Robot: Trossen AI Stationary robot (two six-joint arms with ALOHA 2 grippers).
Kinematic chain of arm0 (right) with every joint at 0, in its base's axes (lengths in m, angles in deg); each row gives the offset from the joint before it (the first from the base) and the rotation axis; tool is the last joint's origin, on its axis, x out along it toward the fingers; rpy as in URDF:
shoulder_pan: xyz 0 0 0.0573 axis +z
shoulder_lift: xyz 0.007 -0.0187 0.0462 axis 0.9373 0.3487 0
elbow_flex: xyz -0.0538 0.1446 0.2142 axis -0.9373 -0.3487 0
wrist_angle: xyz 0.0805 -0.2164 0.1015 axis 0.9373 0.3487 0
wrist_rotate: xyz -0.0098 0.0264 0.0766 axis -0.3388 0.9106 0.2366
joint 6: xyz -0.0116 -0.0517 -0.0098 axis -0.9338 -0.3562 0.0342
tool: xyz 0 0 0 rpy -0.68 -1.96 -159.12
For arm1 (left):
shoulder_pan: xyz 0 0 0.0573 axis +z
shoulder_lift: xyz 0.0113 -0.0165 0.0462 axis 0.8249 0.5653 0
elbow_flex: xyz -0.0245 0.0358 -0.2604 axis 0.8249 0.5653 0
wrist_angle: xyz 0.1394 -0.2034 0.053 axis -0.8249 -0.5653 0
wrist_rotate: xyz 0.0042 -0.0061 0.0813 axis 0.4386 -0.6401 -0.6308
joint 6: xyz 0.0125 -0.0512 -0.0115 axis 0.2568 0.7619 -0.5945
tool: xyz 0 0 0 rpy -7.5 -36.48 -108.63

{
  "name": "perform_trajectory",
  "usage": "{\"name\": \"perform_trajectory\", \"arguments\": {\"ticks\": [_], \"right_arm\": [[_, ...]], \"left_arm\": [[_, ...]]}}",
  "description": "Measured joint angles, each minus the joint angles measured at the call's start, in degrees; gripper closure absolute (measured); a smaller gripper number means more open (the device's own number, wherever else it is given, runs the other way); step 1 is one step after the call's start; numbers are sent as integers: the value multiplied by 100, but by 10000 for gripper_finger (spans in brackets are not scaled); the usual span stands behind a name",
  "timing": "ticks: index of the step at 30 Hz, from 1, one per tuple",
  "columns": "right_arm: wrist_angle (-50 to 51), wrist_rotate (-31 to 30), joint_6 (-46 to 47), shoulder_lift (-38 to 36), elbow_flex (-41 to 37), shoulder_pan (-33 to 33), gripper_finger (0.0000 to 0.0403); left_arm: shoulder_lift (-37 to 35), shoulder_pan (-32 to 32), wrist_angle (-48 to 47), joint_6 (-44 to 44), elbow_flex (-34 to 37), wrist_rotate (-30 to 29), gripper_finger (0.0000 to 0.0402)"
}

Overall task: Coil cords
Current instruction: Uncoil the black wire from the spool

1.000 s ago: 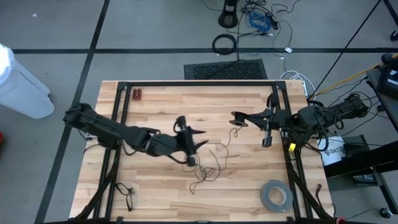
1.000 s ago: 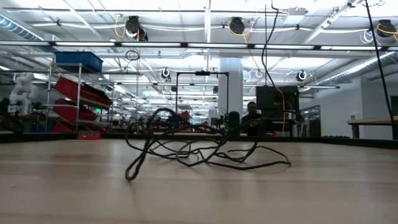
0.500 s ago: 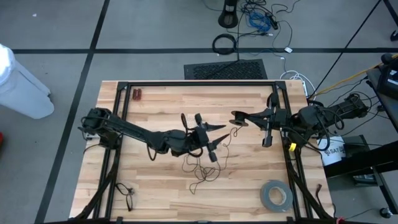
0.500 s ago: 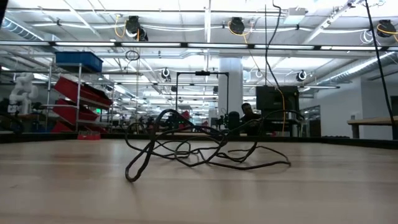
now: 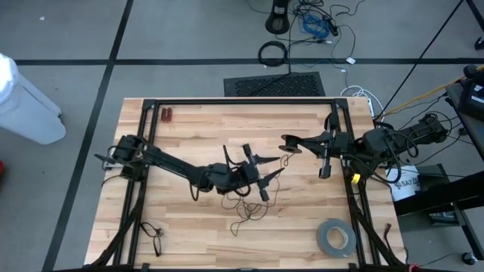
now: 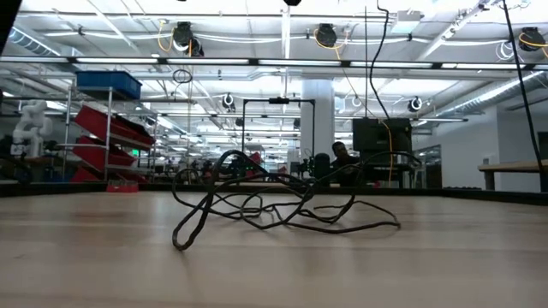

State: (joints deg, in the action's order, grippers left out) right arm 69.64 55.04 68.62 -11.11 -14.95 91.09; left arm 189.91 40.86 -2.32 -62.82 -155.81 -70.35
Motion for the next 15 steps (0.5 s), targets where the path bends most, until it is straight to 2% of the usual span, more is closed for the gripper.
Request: {"name": "perform_trajectory", "arguments": {"ticks": [6, 12, 15], "right_arm": [[2, 0, 0, 0, 0, -2, 403], [26, 0, -13, 0, 0, -2, 403], [22, 0, -43, 0, 0, -2, 403]], "left_arm": [[-9, -76, 19, -73, 0, -17, 220], [-63, 58, 176, -607, -167, -75, 140], [-35, 152, 185, -623, -247, 64, 113]]}}
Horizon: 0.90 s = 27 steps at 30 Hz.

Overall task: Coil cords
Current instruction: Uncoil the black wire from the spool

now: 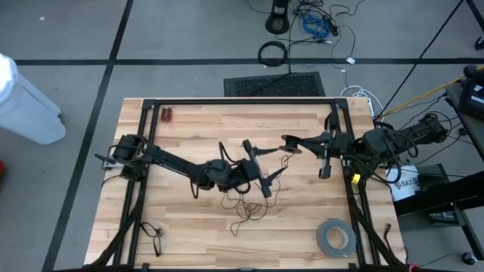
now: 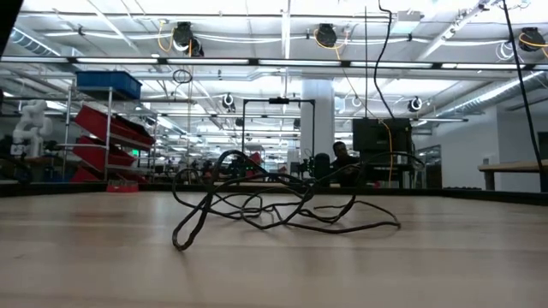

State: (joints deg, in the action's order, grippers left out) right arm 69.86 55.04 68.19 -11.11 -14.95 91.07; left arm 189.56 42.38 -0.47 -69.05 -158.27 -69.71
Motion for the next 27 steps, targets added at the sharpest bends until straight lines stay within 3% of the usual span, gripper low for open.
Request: {"name": "perform_trajectory", "arguments": {"ticks": [12, 20, 27], "right_arm": [[-26, 0, -40, 0, 0, 0, 403], [-31, 0, -44, 0, 0, 0, 403], [-31, 0, -66, 0, 0, 0, 403]], "left_arm": [[53, 81, -45, 231, -11, 260, 124], [53, 153, 26, 184, -11, 543, 166], [53, 218, 59, 188, -11, 1008, 231]]}}
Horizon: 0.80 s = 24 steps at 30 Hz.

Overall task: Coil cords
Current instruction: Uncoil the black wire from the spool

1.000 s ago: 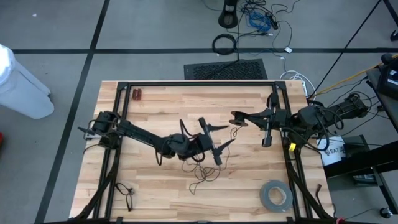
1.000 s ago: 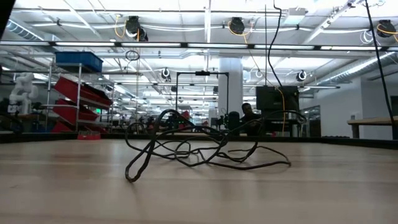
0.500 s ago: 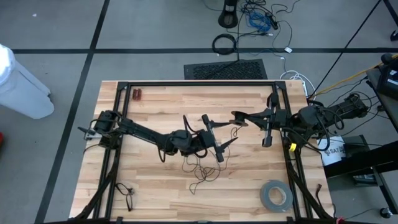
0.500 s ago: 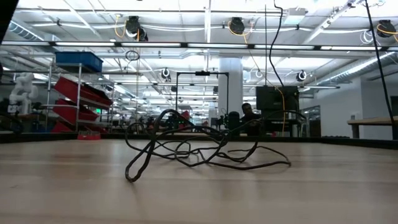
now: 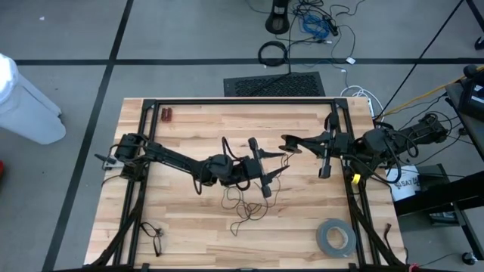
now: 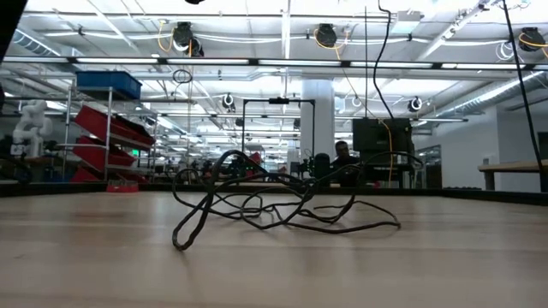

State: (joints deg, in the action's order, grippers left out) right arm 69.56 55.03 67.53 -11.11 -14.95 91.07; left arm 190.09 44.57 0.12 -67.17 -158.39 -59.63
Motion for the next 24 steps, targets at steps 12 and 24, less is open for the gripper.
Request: {"name": "perform_trajectory", "arguments": {"ticks": [12, 24], "right_arm": [[-43, -2, -22, -1, 0, 0, 403], [-70, 0, -22, 4, -2, 0, 403]], "left_arm": [[0, 42, -67, 81, 0, 156, 353], [0, 95, -507, 605, 0, 161, 391]]}}
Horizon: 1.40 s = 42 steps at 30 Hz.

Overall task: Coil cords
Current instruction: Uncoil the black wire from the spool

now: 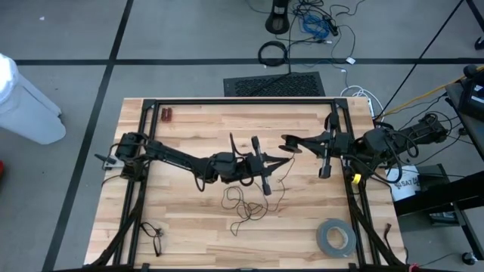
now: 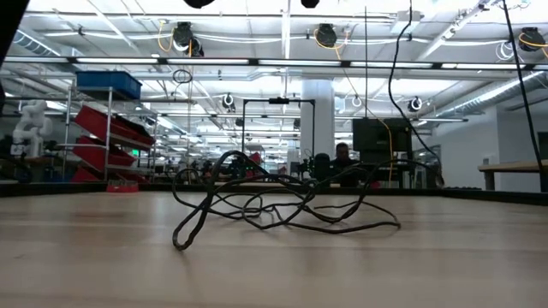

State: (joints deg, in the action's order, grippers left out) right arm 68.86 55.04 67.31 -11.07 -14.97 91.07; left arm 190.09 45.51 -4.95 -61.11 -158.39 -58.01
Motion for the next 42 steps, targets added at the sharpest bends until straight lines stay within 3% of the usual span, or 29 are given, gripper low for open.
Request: {"name": "perform_trajectory", "arguments": {"ticks": [10, 15, 23, 29, 32, 42], "right_arm": [[-24, 0, 24, 74, 0, 2, 403], [-68, 0, 46, 79, 0, 2, 403], [-66, 0, 22, 79, 0, 2, 403], [-95, -1, -27, 79, 0, 2, 403], [-101, 0, -48, 79, 0, 1, 403], [-132, -4, -118, 79, 0, -2, 403]], "left_arm": [[-3, -339, -143, -116, 0, -116, 310], [-44, -560, -459, -166, 0, -958, 268], [-226, -739, -473, -213, 2, -1497, 240], [-275, -633, -472, -207, 2, -1472, 239], [-252, -464, -432, -152, 2, -1029, 239], [-210, -128, -411, -172, 2, -735, 239]]}}
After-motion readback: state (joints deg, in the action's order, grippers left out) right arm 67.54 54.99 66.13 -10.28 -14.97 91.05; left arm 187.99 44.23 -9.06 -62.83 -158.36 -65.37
